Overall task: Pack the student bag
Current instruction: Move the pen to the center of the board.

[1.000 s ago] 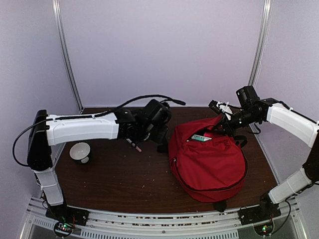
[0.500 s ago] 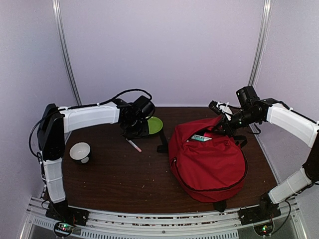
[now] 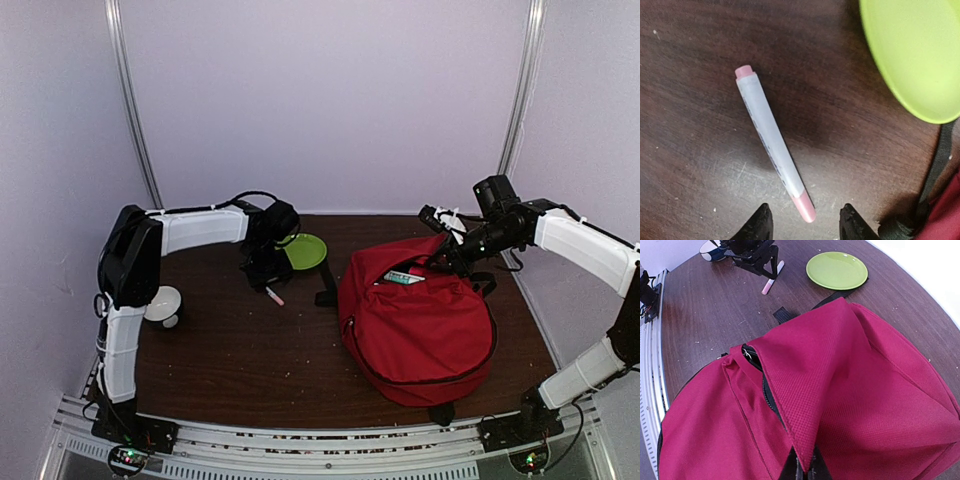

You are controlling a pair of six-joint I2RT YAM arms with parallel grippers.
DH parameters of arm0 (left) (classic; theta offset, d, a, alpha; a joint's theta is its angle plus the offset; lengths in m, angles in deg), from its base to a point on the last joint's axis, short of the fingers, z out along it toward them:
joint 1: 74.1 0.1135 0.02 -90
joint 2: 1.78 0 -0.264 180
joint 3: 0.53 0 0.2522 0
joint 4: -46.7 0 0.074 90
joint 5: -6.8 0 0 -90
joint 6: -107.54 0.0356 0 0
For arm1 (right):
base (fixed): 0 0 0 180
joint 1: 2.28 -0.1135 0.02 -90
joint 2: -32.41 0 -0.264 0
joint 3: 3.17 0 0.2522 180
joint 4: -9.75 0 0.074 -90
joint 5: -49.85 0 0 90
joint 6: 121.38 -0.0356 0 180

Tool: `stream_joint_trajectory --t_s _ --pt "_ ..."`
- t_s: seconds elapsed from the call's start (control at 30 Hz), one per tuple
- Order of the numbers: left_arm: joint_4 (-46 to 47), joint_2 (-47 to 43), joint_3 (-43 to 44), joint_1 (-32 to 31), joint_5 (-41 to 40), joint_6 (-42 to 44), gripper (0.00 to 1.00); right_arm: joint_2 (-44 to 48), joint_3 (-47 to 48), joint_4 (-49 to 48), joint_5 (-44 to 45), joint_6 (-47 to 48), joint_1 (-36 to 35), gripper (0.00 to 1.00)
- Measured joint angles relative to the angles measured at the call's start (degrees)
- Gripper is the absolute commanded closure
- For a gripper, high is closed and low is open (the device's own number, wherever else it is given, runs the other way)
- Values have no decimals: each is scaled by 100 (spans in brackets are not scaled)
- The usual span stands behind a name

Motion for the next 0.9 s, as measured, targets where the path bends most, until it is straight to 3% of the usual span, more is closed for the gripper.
stream_joint_trajectory --t_s 0.27,0.53,0.73,0.9 --pt "-254 452 149 227 315 -391 55 0 0 2 0 24 0 100" --pt "-348 538 376 280 396 -564 84 0 0 13 -2 31 0 100" --pt "-468 634 437 304 422 -483 87 -2 0 28 -2 44 0 100" --pt "-590 597 380 308 415 -184 98 0 0 42 -22 48 0 100"
